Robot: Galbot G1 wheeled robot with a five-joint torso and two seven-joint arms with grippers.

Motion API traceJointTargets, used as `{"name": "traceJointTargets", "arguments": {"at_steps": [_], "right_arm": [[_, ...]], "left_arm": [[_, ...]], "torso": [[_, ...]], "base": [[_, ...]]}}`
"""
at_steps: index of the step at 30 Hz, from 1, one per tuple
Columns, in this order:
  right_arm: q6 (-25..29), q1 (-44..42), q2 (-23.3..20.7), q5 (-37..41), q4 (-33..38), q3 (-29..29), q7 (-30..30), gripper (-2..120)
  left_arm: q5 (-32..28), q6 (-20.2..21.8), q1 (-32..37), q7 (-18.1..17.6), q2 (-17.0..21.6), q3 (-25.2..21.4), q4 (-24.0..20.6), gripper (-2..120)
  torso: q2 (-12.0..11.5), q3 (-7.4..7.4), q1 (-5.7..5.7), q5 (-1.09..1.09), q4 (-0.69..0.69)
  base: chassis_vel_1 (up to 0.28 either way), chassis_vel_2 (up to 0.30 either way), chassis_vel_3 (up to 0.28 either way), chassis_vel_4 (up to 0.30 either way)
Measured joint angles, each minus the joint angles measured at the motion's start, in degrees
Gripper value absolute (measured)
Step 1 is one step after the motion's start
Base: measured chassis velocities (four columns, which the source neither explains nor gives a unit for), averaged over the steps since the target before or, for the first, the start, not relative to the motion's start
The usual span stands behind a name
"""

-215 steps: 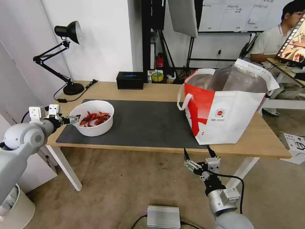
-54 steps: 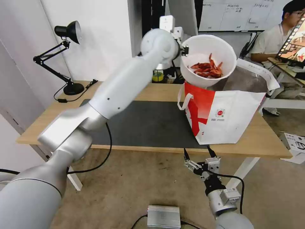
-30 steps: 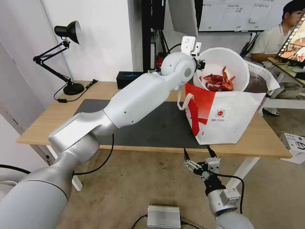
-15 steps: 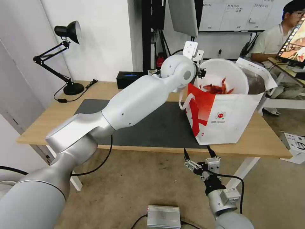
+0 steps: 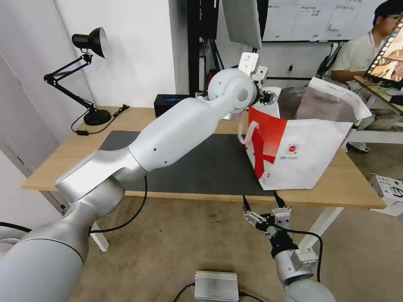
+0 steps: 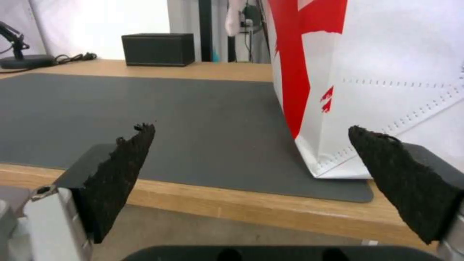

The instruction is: Pick up the trash from the table and place it into the takeout bag.

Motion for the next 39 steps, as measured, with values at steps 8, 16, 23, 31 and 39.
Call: {"name": "traceJointTargets", "arguments": {"at_steps": [8, 16, 23, 31, 39], "right_arm": [[0.0, 0.0, 0.0, 0.0, 0.0, 0.0, 0.0, 100], [0.0, 0.0, 0.0, 0.0, 0.0, 0.0, -0.01, 100], [0.0, 0.01, 0.0, 0.0, 0.0, 0.01, 0.01, 100], [0.0, 0.0, 0.0, 0.0, 0.0, 0.0, 0.01, 100], [0.0, 0.0, 0.0, 0.0, 0.0, 0.0, 0.0, 100]], "left_arm": [[0.23, -3.92, 2.07, -1.64, 4.6, -2.53, -4.29, 99], [8.16, -13.65, 11.23, 2.64, 15.54, -4.7, -13.37, 100], [20.08, -23.83, 27.17, 11.65, 26.37, -12.7, -21.33, 100], [28.61, -31.26, 48.63, 17.92, 32.75, -29.07, -28.99, 100], [33.9, -36.3, 72.46, 24.05, 33.09, -46.38, -34.93, 100]], "torso": [[0.0, 0.0, 0.0, -0.01, 0.0], [0.01, 0.0, 0.0, -0.03, 0.02], [-0.01, 0.0, 0.0, -0.03, 0.02], [-0.01, 0.0, 0.0, 0.0, 0.0], [0.0, -0.01, -0.01, 0.02, 0.02]], "base": [[0.0, 0.0, 0.0, 0.0], [0.0, 0.0, 0.0, 0.0], [0.0, 0.0, 0.0, 0.0], [0.0, 0.0, 0.0, 0.0], [0.0, 0.0, 0.0, 0.0]]}}
